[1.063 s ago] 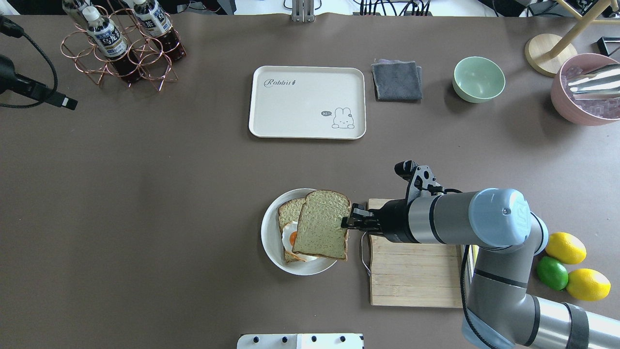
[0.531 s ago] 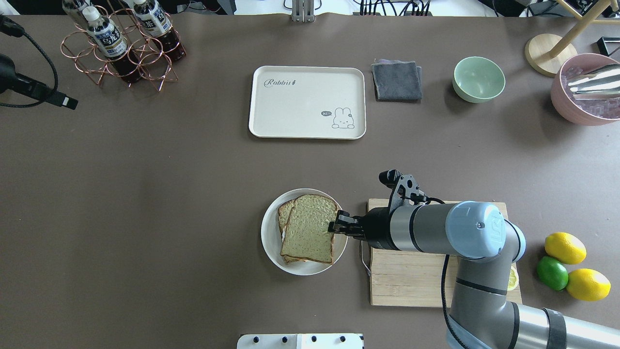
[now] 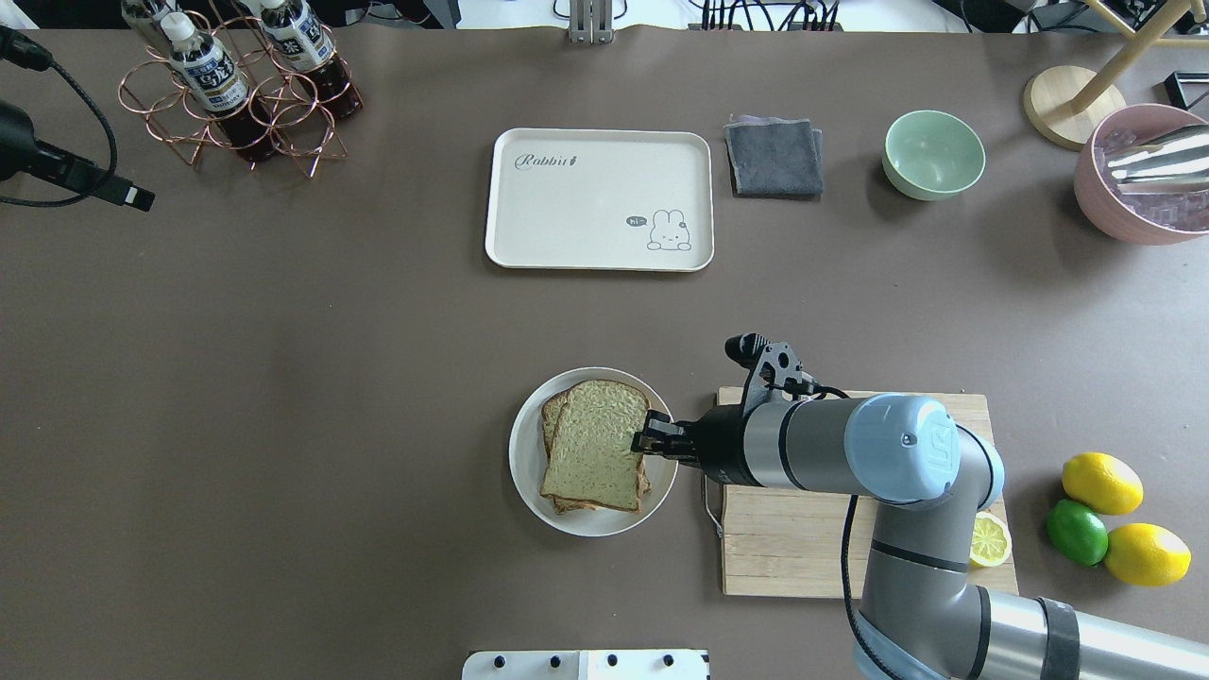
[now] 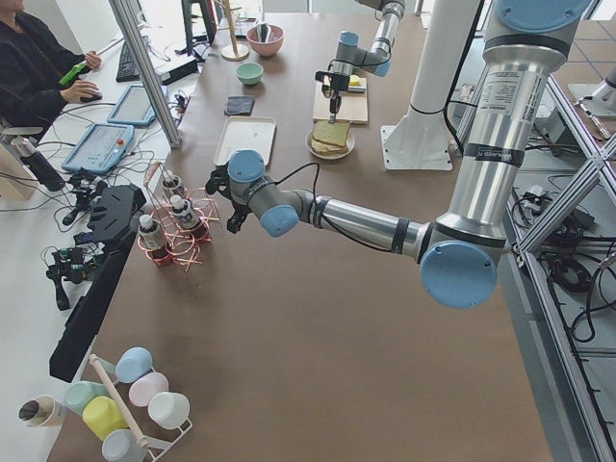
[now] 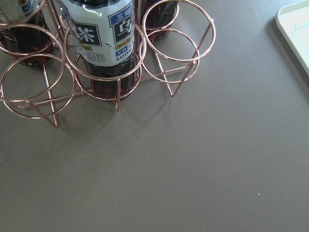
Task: Make sandwich and place on tray
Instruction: 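Lower the bread slice onto the egg and open the right gripper, then withdraw the right gripper away while the left gripper moves toward the plate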
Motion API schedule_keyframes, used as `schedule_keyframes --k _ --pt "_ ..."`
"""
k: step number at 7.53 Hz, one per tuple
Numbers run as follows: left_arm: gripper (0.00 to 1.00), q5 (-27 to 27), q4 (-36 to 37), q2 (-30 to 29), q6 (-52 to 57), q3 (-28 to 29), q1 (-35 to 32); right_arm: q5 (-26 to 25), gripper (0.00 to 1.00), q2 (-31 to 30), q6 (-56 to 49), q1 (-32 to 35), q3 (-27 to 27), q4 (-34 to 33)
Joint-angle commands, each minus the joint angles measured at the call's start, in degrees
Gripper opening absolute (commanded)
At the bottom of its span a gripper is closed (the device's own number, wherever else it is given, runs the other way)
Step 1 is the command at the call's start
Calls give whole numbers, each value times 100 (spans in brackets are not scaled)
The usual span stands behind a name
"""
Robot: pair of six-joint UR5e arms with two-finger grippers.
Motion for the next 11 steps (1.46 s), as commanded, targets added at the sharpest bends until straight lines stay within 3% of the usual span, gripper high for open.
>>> schedule_keyframes --k 1,3,4,5,6,9,11 --pt "97 0 0 -24 4 30 9 -1 0 13 -1 -7 -85 0" --pt "97 0 -9 -94 22 161 0 -71 0 48 -1 -50 -130 0" --pt "97 0 -9 -103 22 170 0 -71 21 48 7 -51 -121 0" --pt "97 0 -17 -103 22 162 0 -80 94 74 7 -51 -121 0" --pt "97 0 -18 -103 22 153 0 -80 98 83 25 -51 -112 0" --pt "97 0 9 -243 -31 170 0 -2 99 180 95 282 -60 -53" --pt "97 0 61 -497 -440 170 9 427 99 171 95 712 -51 -184"
